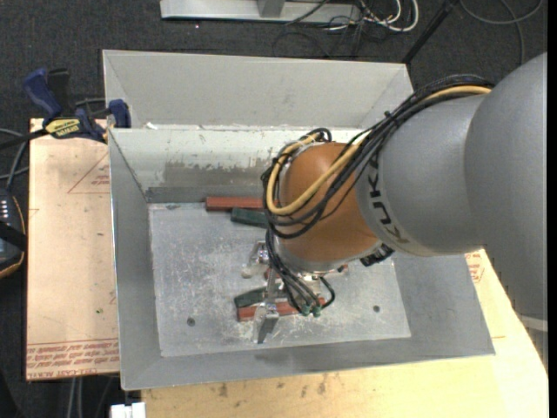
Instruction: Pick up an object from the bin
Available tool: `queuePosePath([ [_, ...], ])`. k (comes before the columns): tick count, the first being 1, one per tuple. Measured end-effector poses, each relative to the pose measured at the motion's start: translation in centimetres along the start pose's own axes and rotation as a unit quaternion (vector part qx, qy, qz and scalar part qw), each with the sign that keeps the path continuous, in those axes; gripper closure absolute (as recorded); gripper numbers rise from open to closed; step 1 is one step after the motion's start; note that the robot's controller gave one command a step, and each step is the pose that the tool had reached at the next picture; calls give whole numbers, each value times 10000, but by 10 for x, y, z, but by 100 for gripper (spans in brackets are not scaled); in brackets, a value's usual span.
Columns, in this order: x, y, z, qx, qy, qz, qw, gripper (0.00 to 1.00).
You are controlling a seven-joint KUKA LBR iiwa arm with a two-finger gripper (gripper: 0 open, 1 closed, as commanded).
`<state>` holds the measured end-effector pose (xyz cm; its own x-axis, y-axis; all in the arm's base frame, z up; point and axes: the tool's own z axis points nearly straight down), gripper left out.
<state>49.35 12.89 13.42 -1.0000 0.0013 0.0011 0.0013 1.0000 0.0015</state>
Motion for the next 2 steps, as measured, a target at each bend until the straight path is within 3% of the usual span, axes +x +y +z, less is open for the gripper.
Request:
queuePosePath([
  [1, -5, -25, 41, -4, -27, -9, 10000, 0],
  [2, -26, -36, 55, -32, -128, -278, 9995, 100],
])
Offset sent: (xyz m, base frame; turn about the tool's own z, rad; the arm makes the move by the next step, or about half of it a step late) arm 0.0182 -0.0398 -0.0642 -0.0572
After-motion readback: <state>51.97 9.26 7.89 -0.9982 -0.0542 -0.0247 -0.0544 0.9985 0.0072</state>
